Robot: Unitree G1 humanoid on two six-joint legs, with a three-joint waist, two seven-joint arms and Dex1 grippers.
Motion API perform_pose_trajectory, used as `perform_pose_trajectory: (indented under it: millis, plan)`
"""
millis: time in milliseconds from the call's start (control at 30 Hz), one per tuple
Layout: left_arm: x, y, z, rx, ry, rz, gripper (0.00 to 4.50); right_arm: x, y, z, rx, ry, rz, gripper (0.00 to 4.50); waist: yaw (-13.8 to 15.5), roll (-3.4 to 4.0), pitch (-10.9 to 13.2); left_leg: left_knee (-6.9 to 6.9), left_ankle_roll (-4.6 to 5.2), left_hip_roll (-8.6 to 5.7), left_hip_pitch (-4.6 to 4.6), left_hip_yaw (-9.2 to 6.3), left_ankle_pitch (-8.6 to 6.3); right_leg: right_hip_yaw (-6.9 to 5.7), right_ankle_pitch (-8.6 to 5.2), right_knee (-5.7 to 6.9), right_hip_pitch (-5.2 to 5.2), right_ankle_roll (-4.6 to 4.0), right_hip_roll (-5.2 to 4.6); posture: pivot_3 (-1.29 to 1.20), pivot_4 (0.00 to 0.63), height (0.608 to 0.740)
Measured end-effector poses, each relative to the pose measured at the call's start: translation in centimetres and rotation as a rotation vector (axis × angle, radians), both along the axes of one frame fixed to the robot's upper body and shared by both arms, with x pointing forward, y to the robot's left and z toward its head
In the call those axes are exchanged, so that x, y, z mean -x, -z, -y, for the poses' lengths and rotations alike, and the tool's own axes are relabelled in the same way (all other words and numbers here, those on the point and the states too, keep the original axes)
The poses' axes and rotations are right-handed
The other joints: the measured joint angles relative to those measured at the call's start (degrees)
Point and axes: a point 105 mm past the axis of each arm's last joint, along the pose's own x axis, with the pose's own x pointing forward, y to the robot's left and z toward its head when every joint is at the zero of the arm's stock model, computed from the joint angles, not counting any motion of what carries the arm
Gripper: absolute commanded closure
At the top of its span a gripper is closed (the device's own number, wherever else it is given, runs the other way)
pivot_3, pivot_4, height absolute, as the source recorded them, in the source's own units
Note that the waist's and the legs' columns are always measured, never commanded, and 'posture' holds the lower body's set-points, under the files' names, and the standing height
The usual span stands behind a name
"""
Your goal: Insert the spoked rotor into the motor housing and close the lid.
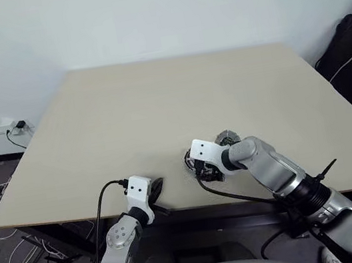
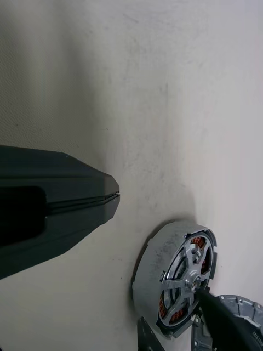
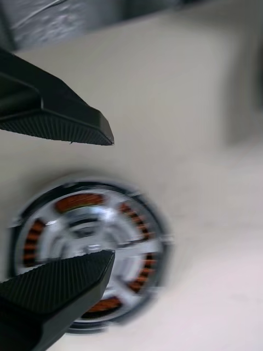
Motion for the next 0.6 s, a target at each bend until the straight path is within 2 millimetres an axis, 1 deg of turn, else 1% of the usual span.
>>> perform_pose_trajectory:
  millis: [133, 267, 400, 467, 600]
  plan:
    - [0.0, 0.0, 0.0, 0.0, 0.002, 0.001, 4.5, 0.9, -3.4, -2.8, -0.253, -0.072, 0.046, 1.46, -0.2, 0.0, 0.0, -0.01, 0.0, 0.01, 0.0, -0.02, 0.0, -0.01, -0.02, -0.02, 0.02, 0.04, 0.0, 0.0, 0.0, 0.74]
    - [0.1, 0.0, -0.1, -0.003, 0.007, -0.001, 4.5, 1.3, -6.1, -4.1, -0.484, -0.065, 0.075, 1.46, -0.3, 0.01, 0.0, 0.0, 0.0, 0.01, 0.0, -0.01, 0.0, 0.01, -0.01, -0.01, 0.02, 0.07, 0.02, 0.0, 0.0, 0.74]
    - [0.1, 0.1, -0.1, -0.006, 0.014, -0.004, 4.5, 0.7, -9.1, -4.3, -0.715, 0.041, 0.166, 1.46, -0.4, 0.04, 0.0, -0.02, -0.01, 0.03, 0.01, -0.01, 0.0, 0.01, 0.0, 0.02, 0.0, 0.06, 0.04, 0.0, 0.0, 0.74]
    - [0.1, 0.1, -0.2, -0.01, 0.018, -0.004, 4.5, 0.4, -10.1, -3.9, -0.806, 0.122, 0.231, 1.46, -0.4, 0.07, 0.0, -0.05, -0.01, 0.02, 0.01, -0.01, 0.0, 0.01, 0.0, 0.02, -0.01, 0.04, 0.04, 0.0, 0.0, 0.74]
    - [-0.2, -0.1, -0.6, -0.017, -0.003, 0.008, 4.5, 0.8, -11.3, -2.9, -0.954, 0.295, 0.351, 1.46, -0.5, 0.18, 0.0, -0.12, -0.04, 0.02, 0.01, 0.02, 0.01, 0.07, 0.0, 0.03, -0.07, 0.02, 0.05, 0.0, 0.0, 0.74]
